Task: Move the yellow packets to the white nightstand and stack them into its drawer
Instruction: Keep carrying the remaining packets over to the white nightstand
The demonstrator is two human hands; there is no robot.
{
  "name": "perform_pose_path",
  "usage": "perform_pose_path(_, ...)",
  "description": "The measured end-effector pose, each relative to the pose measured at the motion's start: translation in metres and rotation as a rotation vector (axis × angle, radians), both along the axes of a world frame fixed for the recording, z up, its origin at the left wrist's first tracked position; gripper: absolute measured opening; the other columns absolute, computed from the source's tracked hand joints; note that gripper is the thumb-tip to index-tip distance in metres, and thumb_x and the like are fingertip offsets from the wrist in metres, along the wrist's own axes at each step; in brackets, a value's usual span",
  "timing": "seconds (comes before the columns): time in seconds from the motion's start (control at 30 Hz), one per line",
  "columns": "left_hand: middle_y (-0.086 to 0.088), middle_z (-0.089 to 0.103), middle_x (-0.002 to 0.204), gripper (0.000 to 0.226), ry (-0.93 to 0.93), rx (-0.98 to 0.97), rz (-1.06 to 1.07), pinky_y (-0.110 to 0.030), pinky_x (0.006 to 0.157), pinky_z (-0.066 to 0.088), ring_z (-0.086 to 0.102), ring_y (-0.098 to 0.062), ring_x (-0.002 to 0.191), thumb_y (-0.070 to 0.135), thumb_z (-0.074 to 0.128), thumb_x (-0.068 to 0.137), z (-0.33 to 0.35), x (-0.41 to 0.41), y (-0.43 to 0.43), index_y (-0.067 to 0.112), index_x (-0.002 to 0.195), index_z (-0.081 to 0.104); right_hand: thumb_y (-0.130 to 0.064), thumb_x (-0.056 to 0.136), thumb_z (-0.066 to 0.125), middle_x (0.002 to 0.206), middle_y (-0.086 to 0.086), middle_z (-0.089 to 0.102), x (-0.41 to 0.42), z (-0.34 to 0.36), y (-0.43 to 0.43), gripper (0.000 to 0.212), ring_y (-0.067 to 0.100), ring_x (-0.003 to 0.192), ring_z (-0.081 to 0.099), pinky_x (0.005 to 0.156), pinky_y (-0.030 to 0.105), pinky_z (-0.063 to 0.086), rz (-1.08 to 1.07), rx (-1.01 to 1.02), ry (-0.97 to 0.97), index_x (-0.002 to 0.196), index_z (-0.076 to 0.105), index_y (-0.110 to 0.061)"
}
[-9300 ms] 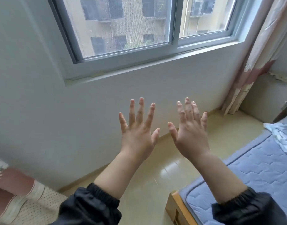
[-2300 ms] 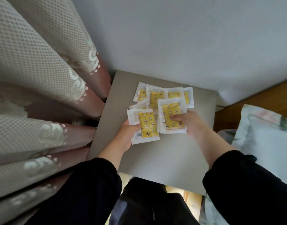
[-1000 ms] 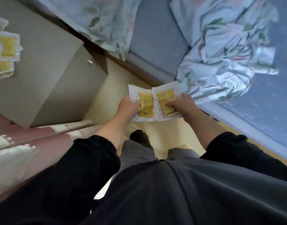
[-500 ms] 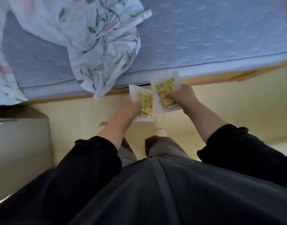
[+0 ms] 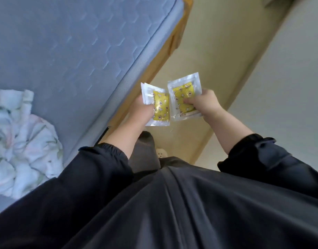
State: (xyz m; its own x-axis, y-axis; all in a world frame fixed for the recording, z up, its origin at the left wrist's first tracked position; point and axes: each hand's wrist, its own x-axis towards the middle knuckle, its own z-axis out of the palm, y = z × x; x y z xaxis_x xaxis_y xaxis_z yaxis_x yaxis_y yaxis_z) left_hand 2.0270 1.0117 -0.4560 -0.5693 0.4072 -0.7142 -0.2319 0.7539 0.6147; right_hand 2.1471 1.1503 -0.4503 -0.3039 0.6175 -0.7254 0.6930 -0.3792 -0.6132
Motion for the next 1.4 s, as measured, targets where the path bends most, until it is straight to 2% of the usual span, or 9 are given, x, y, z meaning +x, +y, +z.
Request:
perform_pose_path(0.17, 0.006, 0.070, 0.088, 0.023, 0.047, -0.001, -0.183, -0.043, 0.085, 0.055, 0.067, -0.023, 0.089, 0.018, 0.047, 0.070, -0.010, -0.059, 0.092, 0.033, 0.079, 0.062, 0.000, 0.077, 0.071, 0.090, 0.008, 0.069, -0.031, -0.003, 0.068, 0.019, 0.021, 0.074, 0.067, 0.063, 0.027, 0.055, -0.160, -0.016, -0.016, 0.094, 0.067, -0.008)
perform_pose_path(0.27, 0.002, 0.069, 0.096, 0.027, 0.034, 0.027, -0.278, -0.037, 0.084, 0.053, 0.066, -0.023, 0.091, 0.012, 0.049, 0.079, -0.014, -0.095, 0.153, 0.027, 0.095, 0.064, 0.000, 0.077, 0.071, 0.090, 0.008, 0.069, -0.058, -0.002, 0.112, 0.018, 0.022, 0.075, 0.067, 0.063, 0.026, 0.054, -0.255, 0.015, -0.039, 0.093, 0.067, -0.007)
perform_pose_path(0.4, -0.003, 0.065, 0.099, 0.027, 0.029, 0.036, -0.416, -0.023, 0.064, 0.044, 0.059, -0.020, 0.084, 0.001, 0.047, 0.087, -0.013, -0.138, 0.226, 0.015, 0.106, 0.061, -0.001, 0.076, 0.071, 0.087, 0.006, 0.069, -0.093, 0.004, 0.165, 0.016, 0.023, 0.079, 0.068, 0.075, 0.034, 0.057, -0.340, 0.057, -0.084, 0.088, 0.066, -0.011)
perform_pose_path(0.7, -0.009, 0.065, 0.106, 0.027, 0.024, 0.045, -0.524, -0.025, 0.068, 0.045, 0.061, -0.023, 0.090, 0.002, 0.049, 0.087, -0.008, -0.183, 0.374, 0.011, 0.109, 0.061, -0.004, 0.078, 0.073, 0.094, 0.005, 0.070, -0.118, 0.016, 0.275, 0.025, 0.020, 0.082, 0.068, 0.067, 0.028, 0.055, -0.526, 0.049, -0.093, 0.102, 0.066, -0.006)
perform_pose_path(0.93, -0.007, 0.062, 0.095, 0.023, 0.032, 0.061, -0.478, -0.027, 0.071, 0.041, 0.056, -0.022, 0.083, 0.000, 0.050, 0.085, -0.011, -0.209, 0.509, 0.010, 0.103, 0.061, -0.003, 0.079, 0.072, 0.092, 0.003, 0.071, -0.148, 0.015, 0.413, 0.020, 0.018, 0.081, 0.069, 0.064, 0.026, 0.055, -0.521, 0.021, 0.028, 0.097, 0.067, -0.011)
perform_pose_path(1.1, -0.002, 0.063, 0.086, 0.022, 0.024, 0.096, -0.307, -0.023, 0.065, 0.044, 0.057, -0.020, 0.076, 0.000, 0.048, 0.085, -0.009, -0.222, 0.618, 0.017, 0.092, 0.060, -0.003, 0.077, 0.073, 0.092, 0.008, 0.072, -0.175, 0.010, 0.550, 0.016, 0.024, 0.084, 0.070, 0.077, 0.035, 0.057, -0.375, 0.036, -0.019, 0.092, 0.070, -0.006)
perform_pose_path(1.2, 0.006, 0.061, 0.078, 0.021, 0.000, 0.107, -0.213, -0.012, 0.053, 0.042, 0.056, -0.011, 0.069, 0.001, 0.049, 0.087, 0.000, -0.224, 0.668, 0.019, 0.089, 0.060, -0.002, 0.076, 0.071, 0.087, 0.011, 0.069, -0.192, 0.016, 0.619, 0.017, 0.024, 0.080, 0.067, 0.073, 0.036, 0.055, -0.259, 0.080, -0.059, 0.092, 0.069, 0.003)
perform_pose_path(1.33, 0.003, 0.061, 0.076, 0.023, -0.034, 0.072, -0.086, -0.013, 0.049, 0.042, 0.055, -0.012, 0.065, -0.001, 0.043, 0.085, 0.012, -0.242, 0.710, 0.014, 0.083, 0.060, -0.004, 0.077, 0.071, 0.078, 0.002, 0.067, -0.228, 0.024, 0.684, 0.014, 0.017, 0.073, 0.065, 0.062, 0.025, 0.053, -0.176, 0.088, -0.054, 0.092, 0.069, -0.005)
perform_pose_path(1.4, -0.006, 0.066, 0.081, 0.020, -0.051, 0.078, -0.045, -0.019, 0.060, 0.049, 0.060, -0.018, 0.068, -0.001, 0.043, 0.080, 0.015, -0.258, 0.727, 0.005, 0.087, 0.062, -0.004, 0.078, 0.071, 0.073, -0.002, 0.065, -0.250, 0.024, 0.708, 0.014, 0.014, 0.069, 0.063, 0.056, 0.022, 0.049, -0.135, 0.088, -0.055, 0.090, 0.068, -0.008)
